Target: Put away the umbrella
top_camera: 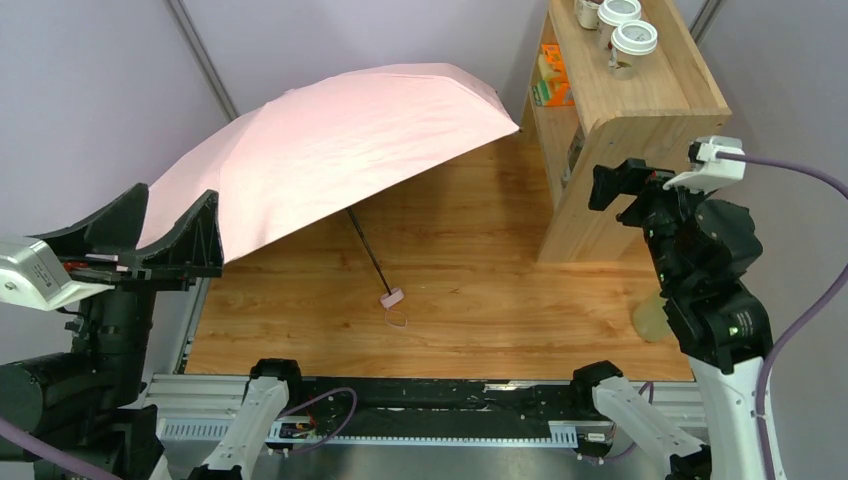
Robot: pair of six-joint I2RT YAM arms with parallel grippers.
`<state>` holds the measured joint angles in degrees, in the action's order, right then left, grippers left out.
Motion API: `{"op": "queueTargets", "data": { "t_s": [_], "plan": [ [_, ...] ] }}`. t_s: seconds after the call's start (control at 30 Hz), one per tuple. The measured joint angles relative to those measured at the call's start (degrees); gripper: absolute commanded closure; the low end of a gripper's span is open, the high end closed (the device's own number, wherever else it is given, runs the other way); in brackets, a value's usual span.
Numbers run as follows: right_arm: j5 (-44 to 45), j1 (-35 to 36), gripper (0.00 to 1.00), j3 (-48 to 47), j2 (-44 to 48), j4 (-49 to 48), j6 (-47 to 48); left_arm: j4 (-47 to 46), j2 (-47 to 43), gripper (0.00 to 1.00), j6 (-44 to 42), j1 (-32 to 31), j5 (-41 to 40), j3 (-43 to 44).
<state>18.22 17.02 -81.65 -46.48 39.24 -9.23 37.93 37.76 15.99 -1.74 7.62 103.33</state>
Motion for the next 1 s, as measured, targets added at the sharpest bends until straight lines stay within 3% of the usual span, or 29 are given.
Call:
{"op": "queueTargets", "data": {
  "t_s": [0.13, 0.2, 0.27, 0.37, 0.47, 0.57, 0.73, 0.83, 0.93, 1.0],
  "plan": [
    [-8.0, 2.6, 0.0, 5.6, 4.1, -3.4, -3.1, 3.8, -0.4, 0.06, 0.0, 0.0, -6.8, 2.0],
    [-13.4, 7.4, 0.0, 12.6, 5.9, -7.8, -5.7, 5.2, -1.6, 0.09, 0.0, 0.0, -10.6, 1.9],
    [-15.3, 17.2, 0.0, 21.6, 5.5, -15.3, -7.8, 6.2, -3.4, 0.09, 0.3, 0.0, -14.0, 1.1],
    [-14.5, 32.2, 0.0, 32.3, -1.6, -28.0, -8.6, 7.3, -6.8, 0.1, 1.5, 0.0, -17.4, -1.0],
    [-15.6, 39.2, 0.0, 35.6, -16.7, -41.2, -9.2, 9.6, -9.0, 0.11, 3.2, 0.0, -19.6, -2.1],
    [-16.5, 39.7, 0.0, 31.0, -33.4, -50.1, -9.4, 12.5, -10.0, 0.11, 5.6, 0.0, -20.8, -2.1],
    [-14.6, 39.7, 0.02, 11.5, -56.6, -54.0, -8.6, 16.4, -11.7, 0.12, 9.1, 0.0, -20.0, -2.2],
    [-13.1, 39.7, 0.13, 1.9, -64.4, -55.3, -7.9, 17.9, -13.1, 0.12, 9.7, 0.0, -17.2, -2.2],
    [-11.9, 39.7, 0.34, -5.3, -70.1, -56.0, -7.9, 19.5, -14.1, 0.12, 9.9, -0.1, -14.9, -2.1],
    [-10.3, 39.6, 0.4, -10.3, -74.0, -55.6, -8.2, 20.8, -14.8, 0.12, 10.1, -0.5, -13.6, -2.1]
  ]
}}
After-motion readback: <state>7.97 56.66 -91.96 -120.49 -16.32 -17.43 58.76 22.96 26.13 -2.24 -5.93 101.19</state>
